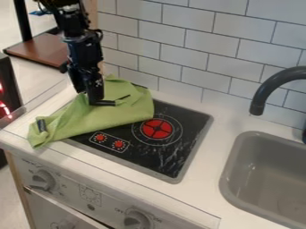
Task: Unfold the cloth from middle to the bottom right
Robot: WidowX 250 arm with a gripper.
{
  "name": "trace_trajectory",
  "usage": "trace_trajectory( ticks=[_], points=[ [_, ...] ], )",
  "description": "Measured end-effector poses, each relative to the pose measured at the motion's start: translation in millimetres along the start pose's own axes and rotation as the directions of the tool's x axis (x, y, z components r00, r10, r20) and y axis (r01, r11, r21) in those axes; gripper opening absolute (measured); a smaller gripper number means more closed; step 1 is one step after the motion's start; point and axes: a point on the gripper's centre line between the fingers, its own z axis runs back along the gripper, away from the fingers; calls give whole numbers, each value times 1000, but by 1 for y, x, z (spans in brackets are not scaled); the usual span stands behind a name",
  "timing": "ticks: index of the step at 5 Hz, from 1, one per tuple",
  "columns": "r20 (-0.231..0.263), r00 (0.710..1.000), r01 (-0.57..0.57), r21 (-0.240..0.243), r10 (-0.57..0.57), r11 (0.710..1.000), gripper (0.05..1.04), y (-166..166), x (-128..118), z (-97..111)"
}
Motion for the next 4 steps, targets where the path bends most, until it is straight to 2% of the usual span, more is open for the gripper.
trace_trajectory(
  ticks=[2, 3, 4],
  points=[
    [-33, 999, -15, -17, 15, 1000, 1000, 7, 4, -19],
    [-35, 999, -20, -20, 19, 1000, 939, 9, 5, -22],
    [-29, 999, -14, -10, 14, 1000, 630, 11, 5, -22]
  ],
)
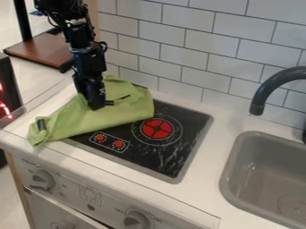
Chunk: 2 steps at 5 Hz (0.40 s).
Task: Unfold the cloth from middle to the bottom right
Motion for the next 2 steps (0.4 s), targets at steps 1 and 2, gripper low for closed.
trace_trajectory(
  ticks=[1, 2],
  points=[
    [0, 1000, 3, 0, -3, 1000, 345, 0, 0, 0],
    [2, 1000, 7, -13, -7, 1000, 147, -3, 0, -2]
  ],
)
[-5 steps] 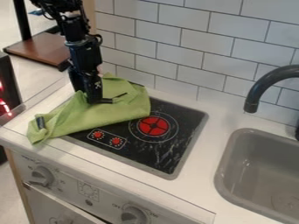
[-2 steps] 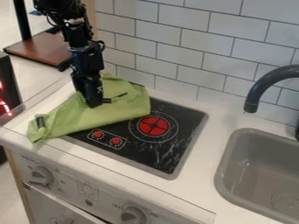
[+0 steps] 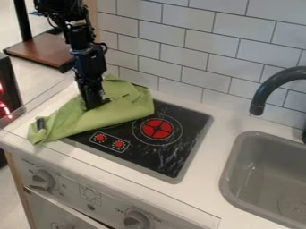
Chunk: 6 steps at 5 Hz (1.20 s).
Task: Unfold the cloth from middle to the bottom right
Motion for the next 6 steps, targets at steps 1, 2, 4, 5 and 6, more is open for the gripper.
trace_trajectory(
  ticks=[1, 2, 4, 5, 6],
  points=[
    [1, 1000, -2, -14, 2, 1000, 59, -3, 0, -2],
    [5, 1000, 0, -33, 0, 999, 49, -8, -2, 1],
    [52, 997, 60, -44, -58, 997, 49, -33, -7, 31],
    [76, 992, 103, -64, -98, 993, 49, -50, -13, 41],
    [68, 982, 180, -92, -174, 979, 49, -81, -14, 38]
  ],
)
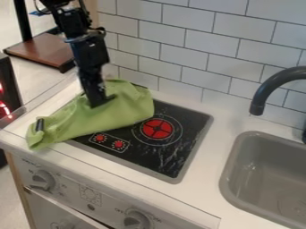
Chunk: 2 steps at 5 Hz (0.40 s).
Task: Unfold the cloth from middle to the bottom right
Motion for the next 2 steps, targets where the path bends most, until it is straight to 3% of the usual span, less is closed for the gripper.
trace_trajectory(
  ticks=[2],
  points=[
    [-42, 991, 121, -57, -123, 991, 49, -56, -3, -19]
  ],
)
